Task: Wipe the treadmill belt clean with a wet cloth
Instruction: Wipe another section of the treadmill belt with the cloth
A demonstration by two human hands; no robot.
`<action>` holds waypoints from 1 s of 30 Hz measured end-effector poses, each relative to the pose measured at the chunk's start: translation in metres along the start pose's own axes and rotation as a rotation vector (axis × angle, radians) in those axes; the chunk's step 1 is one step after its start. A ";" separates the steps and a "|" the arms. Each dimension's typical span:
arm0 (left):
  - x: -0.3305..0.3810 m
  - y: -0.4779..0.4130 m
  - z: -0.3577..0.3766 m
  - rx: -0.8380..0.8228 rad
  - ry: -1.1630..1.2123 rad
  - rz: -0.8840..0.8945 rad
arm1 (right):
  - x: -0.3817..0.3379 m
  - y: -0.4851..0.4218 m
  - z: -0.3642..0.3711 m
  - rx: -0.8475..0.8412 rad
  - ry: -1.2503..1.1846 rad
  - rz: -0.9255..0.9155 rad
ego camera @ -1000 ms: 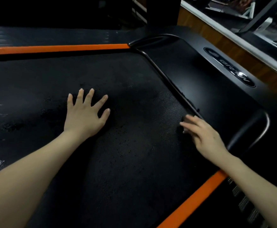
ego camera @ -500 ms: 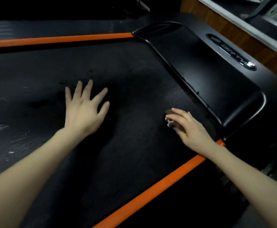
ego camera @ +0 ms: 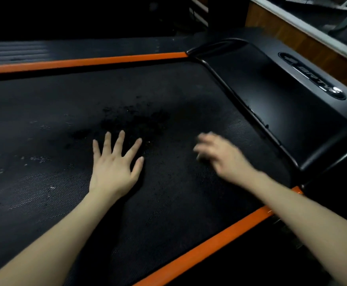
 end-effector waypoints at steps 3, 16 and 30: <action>0.002 -0.001 0.001 0.006 -0.002 -0.005 | 0.035 -0.039 0.005 0.190 0.058 0.499; 0.001 0.000 0.000 0.033 0.024 0.015 | 0.033 -0.072 0.030 0.151 0.031 0.241; 0.001 0.001 0.001 0.019 0.029 0.012 | 0.012 -0.096 0.040 0.088 -0.042 0.258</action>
Point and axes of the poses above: each hand's wrist, its own y-axis away from the middle knuckle, its own z-axis out of the palm, x = y × z, the point moved 4 cm from there along -y, towards the middle knuckle, and after that the axes turned 12 degrees about x, right-handed, at the moved point
